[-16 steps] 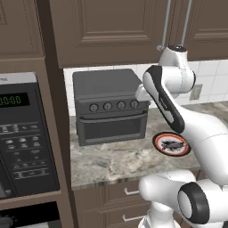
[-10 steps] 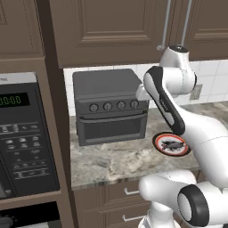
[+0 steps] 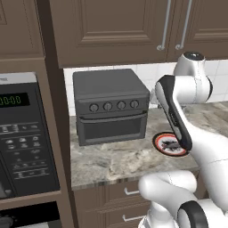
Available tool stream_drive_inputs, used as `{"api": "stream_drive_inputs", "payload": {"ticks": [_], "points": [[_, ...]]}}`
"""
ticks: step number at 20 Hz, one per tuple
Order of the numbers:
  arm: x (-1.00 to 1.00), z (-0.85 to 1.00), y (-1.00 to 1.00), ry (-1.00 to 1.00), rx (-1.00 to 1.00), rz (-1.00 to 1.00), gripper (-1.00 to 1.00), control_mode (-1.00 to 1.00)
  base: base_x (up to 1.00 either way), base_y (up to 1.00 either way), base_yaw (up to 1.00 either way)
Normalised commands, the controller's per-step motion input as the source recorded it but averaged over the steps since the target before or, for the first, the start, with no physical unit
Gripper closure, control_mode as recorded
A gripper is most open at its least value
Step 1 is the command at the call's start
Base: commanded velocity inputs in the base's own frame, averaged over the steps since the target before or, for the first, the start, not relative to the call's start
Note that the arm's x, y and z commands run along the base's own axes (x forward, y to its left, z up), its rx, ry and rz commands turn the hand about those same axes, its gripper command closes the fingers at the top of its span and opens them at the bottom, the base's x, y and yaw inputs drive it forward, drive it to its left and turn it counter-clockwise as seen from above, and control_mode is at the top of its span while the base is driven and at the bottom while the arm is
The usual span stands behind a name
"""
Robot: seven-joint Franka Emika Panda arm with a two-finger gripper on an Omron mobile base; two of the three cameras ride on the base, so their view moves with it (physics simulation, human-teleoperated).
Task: Place the fish on the rack of the oven, and slide the rack back inside. Close the oven door.
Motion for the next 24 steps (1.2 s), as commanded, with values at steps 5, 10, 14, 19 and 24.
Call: {"api": "stream_drive_inputs", "payload": {"ticks": [5,10,14,19,24], "points": [[-0.28,-0.12,-0.18,0.0,0.0,-0.55,-1.0,-1.0,0.0,0.0,0.0],[-0.06,-0.15,-0.47,0.0,0.15,-0.5,-1.0,-1.0,0.0,0.0,0.0],[-0.06,-0.07,-0.62,0.03,0.17,-0.37,-1.0,-1.0,0.0,0.0,0.0],[-0.02,-0.22,-0.55,0.02,0.1,-0.19,-1.0,-1.0,0.0,0.0,0.0],[0.05,-0.28,-0.38,-0.01,0.02,-0.11,-1.0,-1.0,0.0,0.0,0.0]]}}
